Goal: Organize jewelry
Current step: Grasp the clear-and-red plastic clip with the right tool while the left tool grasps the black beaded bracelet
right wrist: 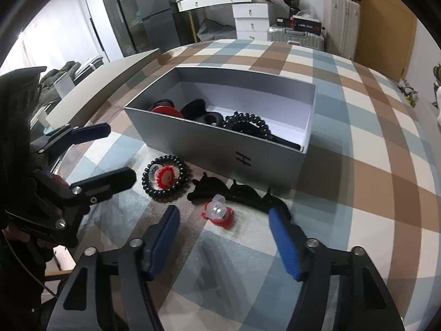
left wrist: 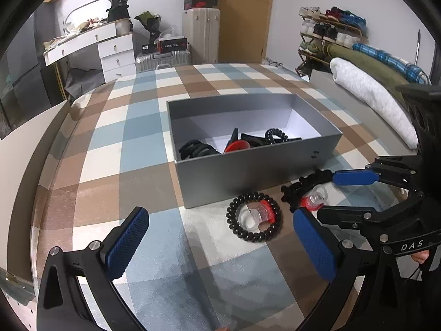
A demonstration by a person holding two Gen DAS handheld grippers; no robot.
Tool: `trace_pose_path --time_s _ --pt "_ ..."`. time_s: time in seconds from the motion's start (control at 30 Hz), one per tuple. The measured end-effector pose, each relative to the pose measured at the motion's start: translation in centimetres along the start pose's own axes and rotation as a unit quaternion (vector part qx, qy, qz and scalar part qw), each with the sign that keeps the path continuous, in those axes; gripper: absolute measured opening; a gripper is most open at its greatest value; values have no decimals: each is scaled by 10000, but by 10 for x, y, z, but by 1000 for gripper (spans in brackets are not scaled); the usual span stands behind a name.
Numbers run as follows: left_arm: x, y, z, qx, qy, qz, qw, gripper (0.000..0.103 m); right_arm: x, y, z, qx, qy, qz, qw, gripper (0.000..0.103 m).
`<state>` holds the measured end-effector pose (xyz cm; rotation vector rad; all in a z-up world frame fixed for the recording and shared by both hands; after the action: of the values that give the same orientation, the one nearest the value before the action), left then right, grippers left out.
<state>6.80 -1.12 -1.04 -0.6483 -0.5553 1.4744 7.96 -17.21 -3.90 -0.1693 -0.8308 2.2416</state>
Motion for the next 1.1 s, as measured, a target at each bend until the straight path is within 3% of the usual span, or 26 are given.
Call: trace_pose_path --time_s 0.23,0.33,0.87,1.03,1.1 --pt "-4 4 -6 156 -53 -127 9998 102 5 1 -5 3 -100 41 9999 41" --pt "-5 5 -7 199 -28 -134 9997 102 6 1 -5 -12 -105 56 9999 37" --pt "-17 7 -5 142 374 -301 9987 101 6 1 -10 -9 -33 43 10000 26" --pt "-20 6 -3 48 523 -373 9979 85 8 1 -11 -27 47 142 9999 16" --pt "-21 6 -2 -4 582 -395 9975 66 10 2 -10 -45 27 181 9998 16"
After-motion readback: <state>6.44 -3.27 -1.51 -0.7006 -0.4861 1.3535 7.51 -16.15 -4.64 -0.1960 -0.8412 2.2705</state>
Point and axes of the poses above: each gripper's, at about its wrist camera, not at the fingertips, and z roughly against the way its jaws point, x to its left, y to its underside, the point moved 1 cm from there along -z, roughly the way its jaws point, and after that the axes turned 1 degree about -x, right-handed, at the moved point
